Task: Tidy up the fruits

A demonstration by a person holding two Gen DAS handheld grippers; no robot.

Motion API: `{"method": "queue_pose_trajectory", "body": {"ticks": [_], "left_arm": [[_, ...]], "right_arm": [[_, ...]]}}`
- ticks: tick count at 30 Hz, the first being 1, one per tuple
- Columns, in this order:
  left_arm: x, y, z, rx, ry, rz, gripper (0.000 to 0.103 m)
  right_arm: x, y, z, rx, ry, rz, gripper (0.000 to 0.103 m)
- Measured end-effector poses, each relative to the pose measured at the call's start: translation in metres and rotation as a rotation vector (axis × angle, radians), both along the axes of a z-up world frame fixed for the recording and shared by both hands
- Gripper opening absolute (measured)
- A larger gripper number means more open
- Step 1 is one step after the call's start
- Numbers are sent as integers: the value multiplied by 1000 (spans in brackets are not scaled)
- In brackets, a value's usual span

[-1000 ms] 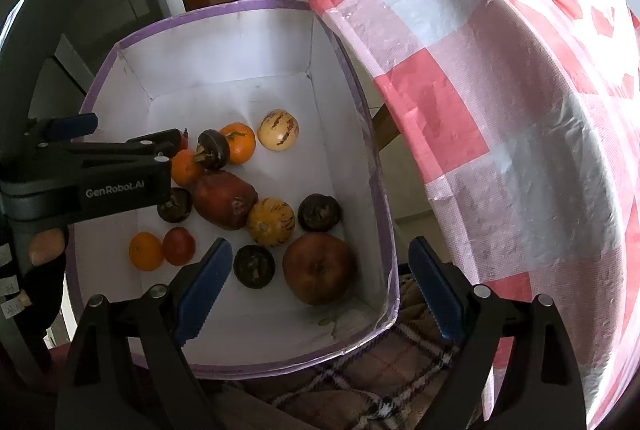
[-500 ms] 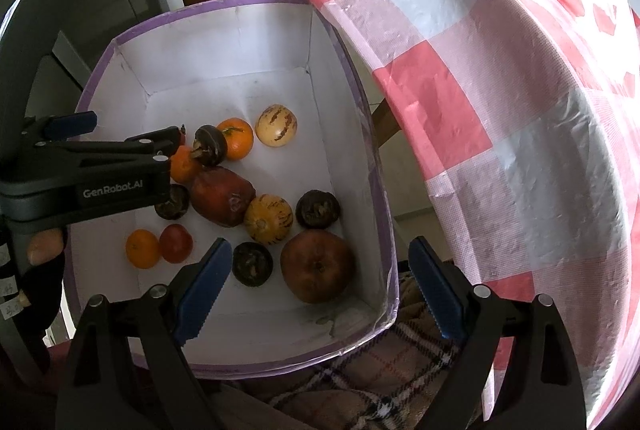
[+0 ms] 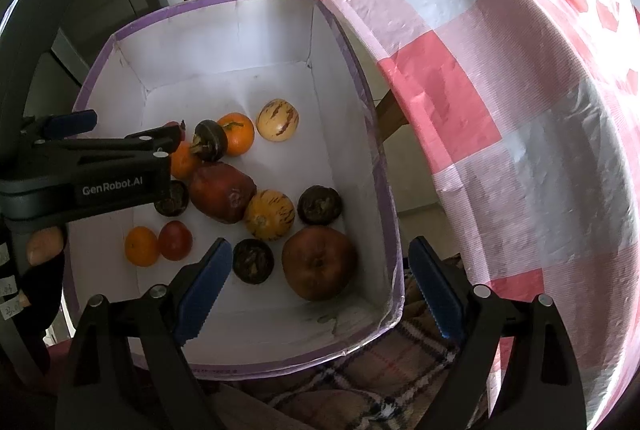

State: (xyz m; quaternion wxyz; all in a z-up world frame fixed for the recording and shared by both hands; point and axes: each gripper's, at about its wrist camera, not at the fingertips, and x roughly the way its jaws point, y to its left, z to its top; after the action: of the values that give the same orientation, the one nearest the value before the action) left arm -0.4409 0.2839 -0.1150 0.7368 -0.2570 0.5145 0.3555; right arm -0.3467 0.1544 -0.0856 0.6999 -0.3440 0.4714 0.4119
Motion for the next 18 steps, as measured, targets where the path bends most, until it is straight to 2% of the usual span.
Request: {"method": "queue_pose_trajectory", "body": {"ticks": [18], "left_arm": [[-5,4,-8,-5,4,9,101]], "right_arm": [[-2,0,-8,-11,9,0,87]]}}
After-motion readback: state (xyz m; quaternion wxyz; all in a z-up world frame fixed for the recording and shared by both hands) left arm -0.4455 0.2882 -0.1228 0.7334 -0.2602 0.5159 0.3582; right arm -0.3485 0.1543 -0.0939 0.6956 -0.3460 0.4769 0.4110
